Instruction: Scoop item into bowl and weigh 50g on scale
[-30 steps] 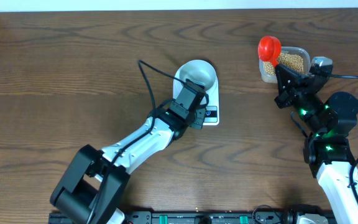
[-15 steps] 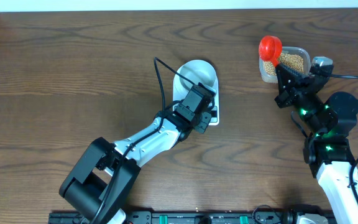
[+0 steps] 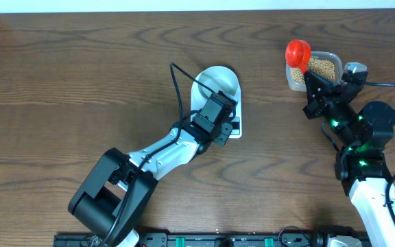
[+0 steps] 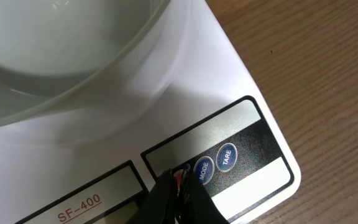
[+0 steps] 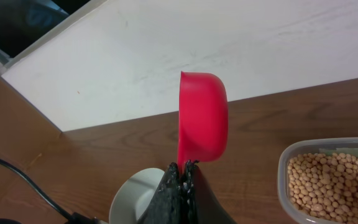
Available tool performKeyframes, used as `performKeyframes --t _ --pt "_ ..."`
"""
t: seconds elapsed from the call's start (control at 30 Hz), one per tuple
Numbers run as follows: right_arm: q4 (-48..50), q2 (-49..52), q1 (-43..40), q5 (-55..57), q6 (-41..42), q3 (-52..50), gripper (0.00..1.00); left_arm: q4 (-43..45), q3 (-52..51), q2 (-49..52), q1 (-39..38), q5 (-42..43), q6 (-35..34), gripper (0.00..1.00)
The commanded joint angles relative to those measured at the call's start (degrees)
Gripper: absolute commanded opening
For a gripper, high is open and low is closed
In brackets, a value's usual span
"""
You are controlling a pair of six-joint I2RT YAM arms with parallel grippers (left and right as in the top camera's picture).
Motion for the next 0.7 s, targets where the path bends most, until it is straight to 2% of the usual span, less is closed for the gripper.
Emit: performKeyframes --t 0.0,0.67 --pt "-0.04 0.13 0.07 0.46 -0.98 1.22 0.01 0.2 0.66 1.07 0.24 1.46 1.53 0.07" --pt "0.0 0.13 0.07 0.48 -0.98 1.22 0.01 0.17 0.59 3.58 0.48 2.73 2.27 0.07"
